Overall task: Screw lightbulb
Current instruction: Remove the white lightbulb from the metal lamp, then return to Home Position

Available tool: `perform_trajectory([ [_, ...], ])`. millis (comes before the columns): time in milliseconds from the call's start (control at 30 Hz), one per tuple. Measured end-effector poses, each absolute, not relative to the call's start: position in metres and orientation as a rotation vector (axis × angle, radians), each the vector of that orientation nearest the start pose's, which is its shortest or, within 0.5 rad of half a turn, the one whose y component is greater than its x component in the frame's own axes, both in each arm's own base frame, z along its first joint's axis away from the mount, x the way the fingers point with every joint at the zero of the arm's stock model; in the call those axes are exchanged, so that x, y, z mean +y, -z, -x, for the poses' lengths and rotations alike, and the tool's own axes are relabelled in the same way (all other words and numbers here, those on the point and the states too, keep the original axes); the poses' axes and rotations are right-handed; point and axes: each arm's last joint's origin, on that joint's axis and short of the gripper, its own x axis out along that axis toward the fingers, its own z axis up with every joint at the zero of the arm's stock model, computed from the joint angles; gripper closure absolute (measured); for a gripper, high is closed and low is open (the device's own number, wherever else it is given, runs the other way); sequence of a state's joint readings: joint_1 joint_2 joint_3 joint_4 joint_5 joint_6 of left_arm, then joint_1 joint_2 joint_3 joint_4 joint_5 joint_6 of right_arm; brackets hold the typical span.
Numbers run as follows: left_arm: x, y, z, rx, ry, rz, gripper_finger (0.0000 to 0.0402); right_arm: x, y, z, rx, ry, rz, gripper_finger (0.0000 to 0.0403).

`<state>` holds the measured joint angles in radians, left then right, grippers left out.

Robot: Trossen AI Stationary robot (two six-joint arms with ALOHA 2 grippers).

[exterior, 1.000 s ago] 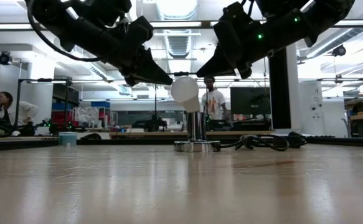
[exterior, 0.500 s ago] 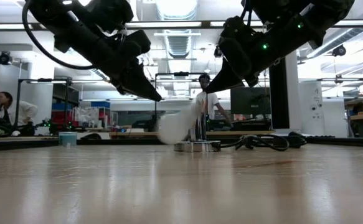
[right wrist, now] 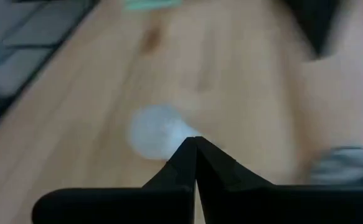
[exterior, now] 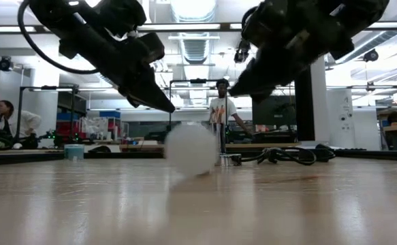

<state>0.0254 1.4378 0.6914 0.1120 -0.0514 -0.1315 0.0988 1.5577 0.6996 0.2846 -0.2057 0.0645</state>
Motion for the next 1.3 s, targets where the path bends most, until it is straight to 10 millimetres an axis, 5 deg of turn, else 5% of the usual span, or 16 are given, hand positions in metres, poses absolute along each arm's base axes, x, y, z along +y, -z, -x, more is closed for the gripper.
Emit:
perform_trajectory([
  [300,0.007,-0.186,-0.284,0.626,-0.086,0.177,0.0401,0.037,-0.125,-0.305,0.762,-0.306,-0.146,0.0376],
  [500,0.007,-0.186,-0.284,0.627,-0.063,0.185,0.0401,0.036,-0.124,-0.305,0.780,-0.245,-0.167,0.0367],
  [833,0.007,-0.188,-0.285,0.607,-0.062,0.193,0.0401,0.030,-0.165,-0.293,0.687,-0.143,-0.074,0.0380],
  [967,0.003,-0.210,-0.286,0.486,-0.037,0.188,0.0401,0.031,-0.195,-0.284,0.575,-0.180,0.006,0.0376],
  [1167,-0.017,-0.241,-0.266,0.303,0.048,0.030,0.0401,0.036,-0.228,-0.263,0.432,-0.266,0.123,0.0379],
  [1300,-0.023,-0.239,-0.245,0.163,0.064,-0.036,0.0401,0.034,-0.230,-0.243,0.368,-0.282,0.167,0.0396],
])
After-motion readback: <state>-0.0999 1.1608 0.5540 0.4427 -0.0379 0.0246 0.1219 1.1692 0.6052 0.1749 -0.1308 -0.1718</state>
